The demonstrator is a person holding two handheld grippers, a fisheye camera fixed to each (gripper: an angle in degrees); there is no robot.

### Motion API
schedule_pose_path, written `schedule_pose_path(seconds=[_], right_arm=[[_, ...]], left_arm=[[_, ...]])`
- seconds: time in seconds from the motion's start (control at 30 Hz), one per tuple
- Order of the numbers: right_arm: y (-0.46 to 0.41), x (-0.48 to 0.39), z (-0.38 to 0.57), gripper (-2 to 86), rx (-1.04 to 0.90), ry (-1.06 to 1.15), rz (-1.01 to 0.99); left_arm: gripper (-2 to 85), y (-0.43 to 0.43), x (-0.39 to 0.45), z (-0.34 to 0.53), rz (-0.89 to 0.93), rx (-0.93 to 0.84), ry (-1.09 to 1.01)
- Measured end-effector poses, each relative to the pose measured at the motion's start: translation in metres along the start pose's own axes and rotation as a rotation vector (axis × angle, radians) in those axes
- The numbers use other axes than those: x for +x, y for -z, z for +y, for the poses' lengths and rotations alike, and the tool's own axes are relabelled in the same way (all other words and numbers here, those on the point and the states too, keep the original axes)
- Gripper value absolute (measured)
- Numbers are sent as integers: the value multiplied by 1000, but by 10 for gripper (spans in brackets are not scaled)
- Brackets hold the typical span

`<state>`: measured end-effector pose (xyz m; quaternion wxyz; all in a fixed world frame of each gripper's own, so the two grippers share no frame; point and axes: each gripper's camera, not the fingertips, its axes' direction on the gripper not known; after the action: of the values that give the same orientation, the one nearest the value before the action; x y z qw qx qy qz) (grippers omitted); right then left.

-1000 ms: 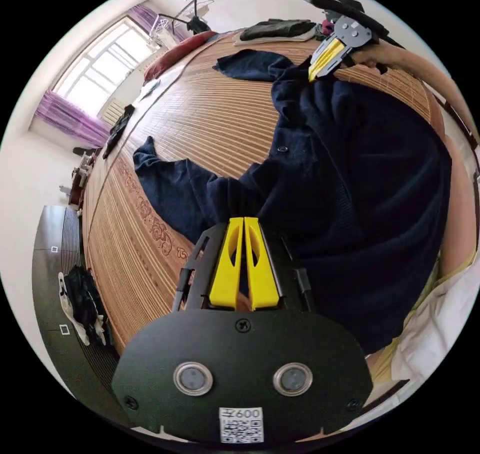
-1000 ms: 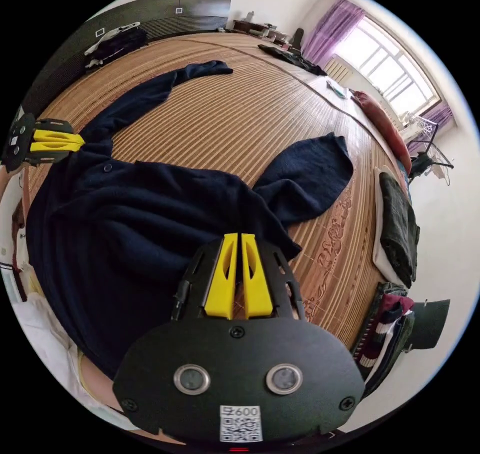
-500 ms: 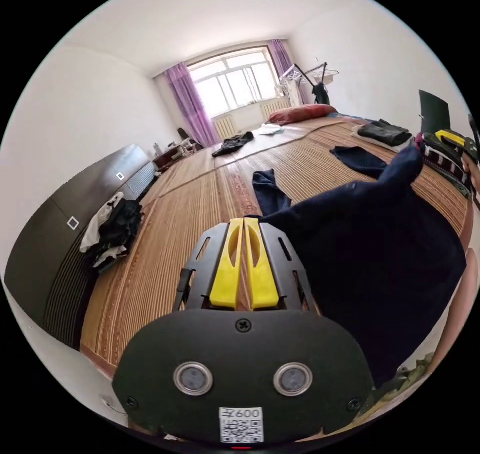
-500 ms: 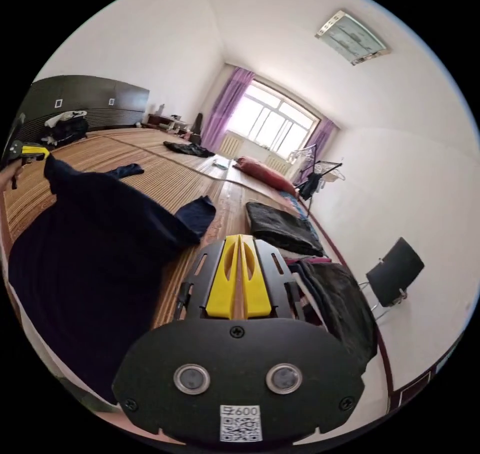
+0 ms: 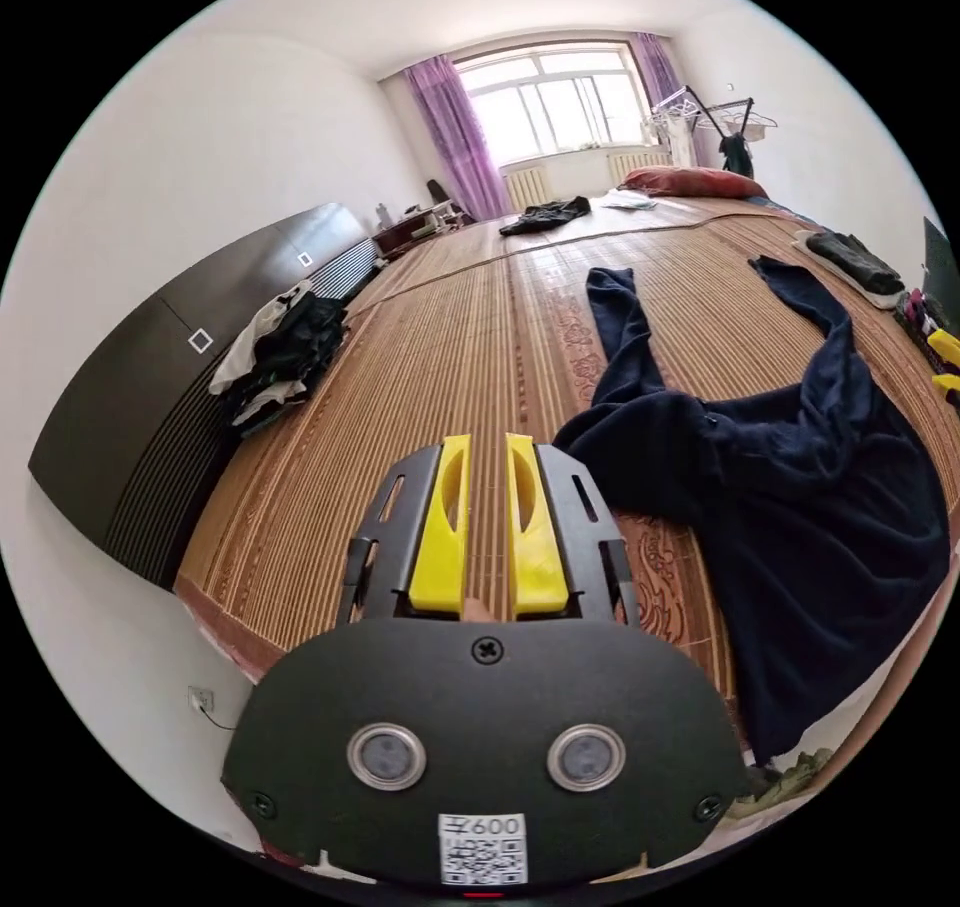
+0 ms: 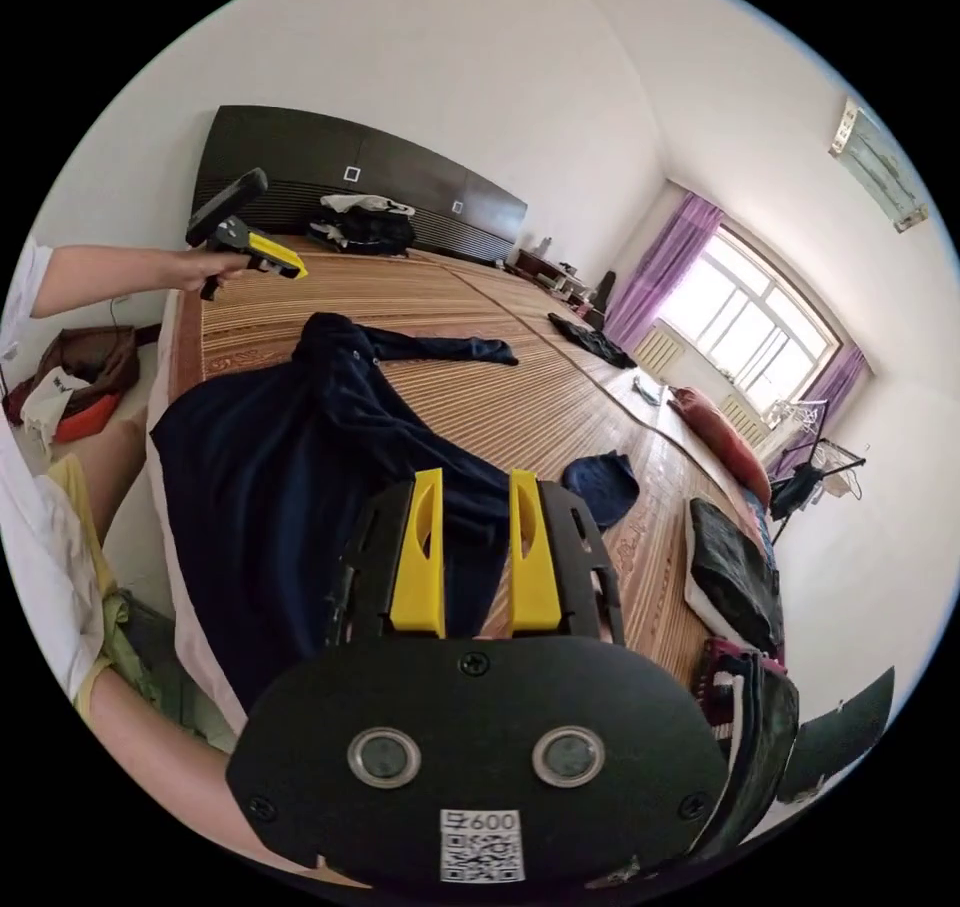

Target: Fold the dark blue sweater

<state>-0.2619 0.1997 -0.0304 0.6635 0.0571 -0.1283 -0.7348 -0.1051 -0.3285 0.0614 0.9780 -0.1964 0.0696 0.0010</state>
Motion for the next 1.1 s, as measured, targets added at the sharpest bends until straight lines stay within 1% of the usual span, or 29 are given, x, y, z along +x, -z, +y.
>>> schedule_pose_path(seconds=[0.03,0.1,0.17,0.23,0.27,0.3,0.33,0.37,0.43,0.5,0.57,0.63,0.73,0.77,0.87,0.93,0.97,1.03,1.07,1.1], right_arm=[[-18,-9,-11,88,-5,21,-67],[-46,-23,-29,97,-24,45,-172],[-72,-36,-44,101,-42,53,-253],[-104,-52,-60,102,-95,61,-324],[-110,-55,-63,101,-113,65,-338],[-122,-62,-67,96,-148,76,-354],[-130,-68,-69,88,-177,91,-333],[-132,-72,-69,81,-184,105,-303],[-125,-80,-64,45,-138,150,-199],[-115,-80,-58,14,-107,163,-197],[-104,-76,-53,-1,-89,149,-145],[-89,-67,-44,-6,-22,131,-19],[-71,-47,-45,-8,20,59,82],[-67,-42,-46,-8,30,36,106],[-44,-21,-52,-8,105,-70,260],[-32,-9,-55,-8,160,-120,393],[-31,-6,-57,-8,163,-124,429],[-41,14,-63,-6,162,-129,579],[-49,22,-63,-5,161,-139,611],[-72,42,-65,-2,109,-181,678]], left_arm=[[65,1,1,2,8,8,-22],[84,5,19,13,79,61,-184],[94,7,35,23,119,90,-272],[103,9,46,31,213,123,-300],[107,6,52,35,309,133,-314],[107,3,55,36,355,129,-320],[106,-6,64,38,427,97,-342],[103,-17,77,39,449,49,-377],[76,-32,95,47,401,10,-429],[32,-33,105,61,333,72,-451],[19,-26,100,77,247,184,-411],[14,-20,86,80,258,230,-363],[12,-2,66,73,318,306,-317],[12,8,64,67,294,343,-313],[15,23,72,41,219,399,-365],[18,26,82,19,187,442,-394],[21,24,89,1,152,474,-411],[27,16,101,-33,115,510,-414],[36,6,108,-60,103,520,-390],[49,-10,114,-87,70,504,-292]])
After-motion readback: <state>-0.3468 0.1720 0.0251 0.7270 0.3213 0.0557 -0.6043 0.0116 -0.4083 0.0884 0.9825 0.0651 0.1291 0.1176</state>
